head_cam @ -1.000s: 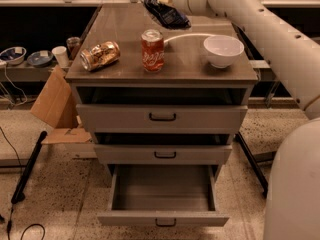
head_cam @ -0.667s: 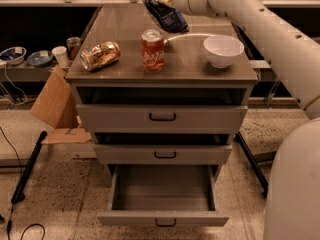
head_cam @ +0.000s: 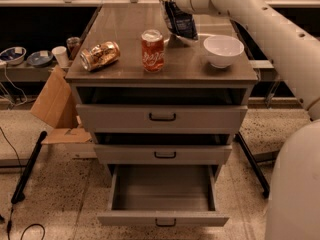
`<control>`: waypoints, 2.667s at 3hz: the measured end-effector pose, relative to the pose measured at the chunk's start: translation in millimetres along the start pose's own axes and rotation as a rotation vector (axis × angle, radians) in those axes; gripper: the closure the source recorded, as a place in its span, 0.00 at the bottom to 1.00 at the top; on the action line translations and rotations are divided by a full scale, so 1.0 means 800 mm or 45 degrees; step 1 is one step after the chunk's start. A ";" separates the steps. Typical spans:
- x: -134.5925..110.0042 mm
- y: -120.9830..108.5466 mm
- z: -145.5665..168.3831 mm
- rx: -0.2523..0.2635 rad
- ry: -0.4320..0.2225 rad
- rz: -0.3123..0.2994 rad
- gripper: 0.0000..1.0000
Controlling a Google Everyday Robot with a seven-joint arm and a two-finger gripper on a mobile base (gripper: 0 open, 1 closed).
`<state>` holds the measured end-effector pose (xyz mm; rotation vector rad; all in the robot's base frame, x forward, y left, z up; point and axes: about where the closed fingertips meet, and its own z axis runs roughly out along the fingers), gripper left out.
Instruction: Pick blue chip bag from bottom drawer and place on counter
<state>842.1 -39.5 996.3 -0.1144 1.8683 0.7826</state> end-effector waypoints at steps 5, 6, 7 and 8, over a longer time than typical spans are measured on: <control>0.013 -0.043 -0.030 0.144 0.196 0.085 0.00; 0.014 -0.051 -0.037 0.163 0.235 0.092 0.00; 0.012 -0.057 -0.043 0.181 0.251 0.096 0.00; 0.012 -0.057 -0.043 0.181 0.251 0.096 0.00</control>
Offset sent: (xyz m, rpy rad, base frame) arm -0.0021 -0.0222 0.0050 -0.0319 0.0528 -0.0370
